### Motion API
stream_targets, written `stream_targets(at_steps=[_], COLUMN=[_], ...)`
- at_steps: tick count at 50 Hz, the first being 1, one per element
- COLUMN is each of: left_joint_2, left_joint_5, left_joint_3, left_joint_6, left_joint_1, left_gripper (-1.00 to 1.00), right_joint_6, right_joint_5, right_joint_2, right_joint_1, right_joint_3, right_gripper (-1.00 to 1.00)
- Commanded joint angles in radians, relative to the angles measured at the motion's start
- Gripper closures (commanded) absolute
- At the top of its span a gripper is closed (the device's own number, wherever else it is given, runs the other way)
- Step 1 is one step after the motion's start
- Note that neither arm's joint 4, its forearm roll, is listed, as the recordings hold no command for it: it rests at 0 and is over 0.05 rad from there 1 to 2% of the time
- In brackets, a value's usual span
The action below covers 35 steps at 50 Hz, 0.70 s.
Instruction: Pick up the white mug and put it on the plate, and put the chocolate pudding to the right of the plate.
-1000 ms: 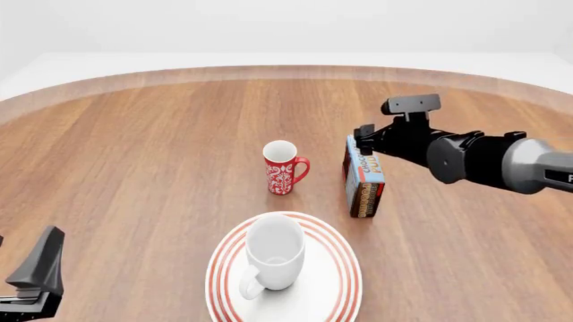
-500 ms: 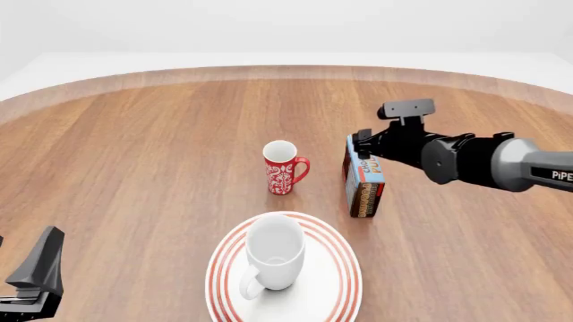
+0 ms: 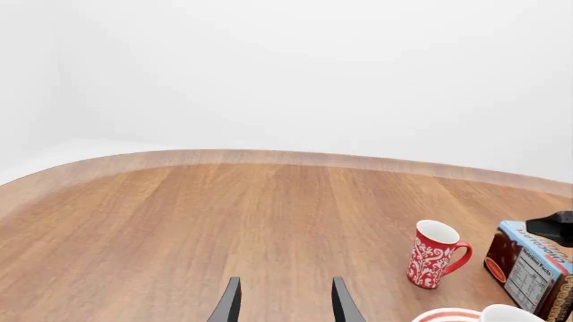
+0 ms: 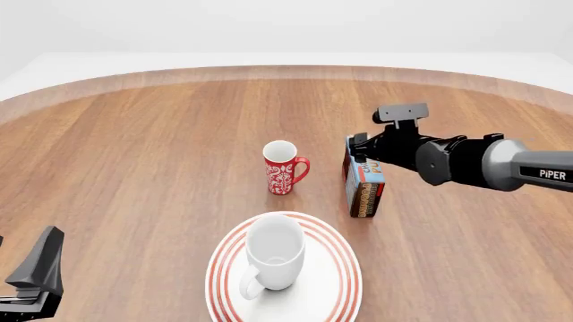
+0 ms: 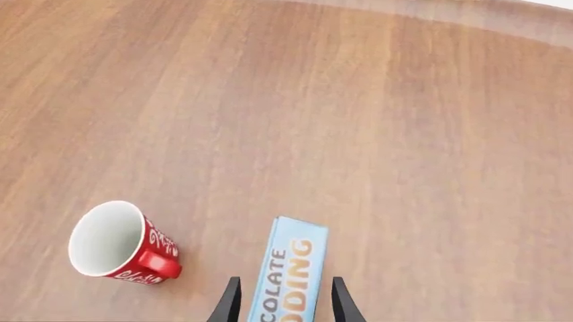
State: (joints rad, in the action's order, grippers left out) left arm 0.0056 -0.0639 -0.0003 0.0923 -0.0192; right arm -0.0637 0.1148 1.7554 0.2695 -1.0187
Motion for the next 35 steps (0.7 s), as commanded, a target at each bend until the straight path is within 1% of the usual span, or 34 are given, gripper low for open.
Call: stream_targets(at_steps=[1, 35], left_joint_2=[0.001, -0.001], left_joint_5=[-0.001, 0.0], left_joint_3=[0.0, 0.0], left_joint_6=[0.001, 0.002], left_joint_1=[0.0, 0.001], left_gripper=[-1.0, -1.0], right_joint_6=[0.001, -0.004], right_joint_5=[0.001, 0.009], right_joint_2=[0.011, 0.061], right_joint_1=[0.004, 0.006], right_joint_3=[-0.003, -0.013], right_gripper=[-1.0, -1.0])
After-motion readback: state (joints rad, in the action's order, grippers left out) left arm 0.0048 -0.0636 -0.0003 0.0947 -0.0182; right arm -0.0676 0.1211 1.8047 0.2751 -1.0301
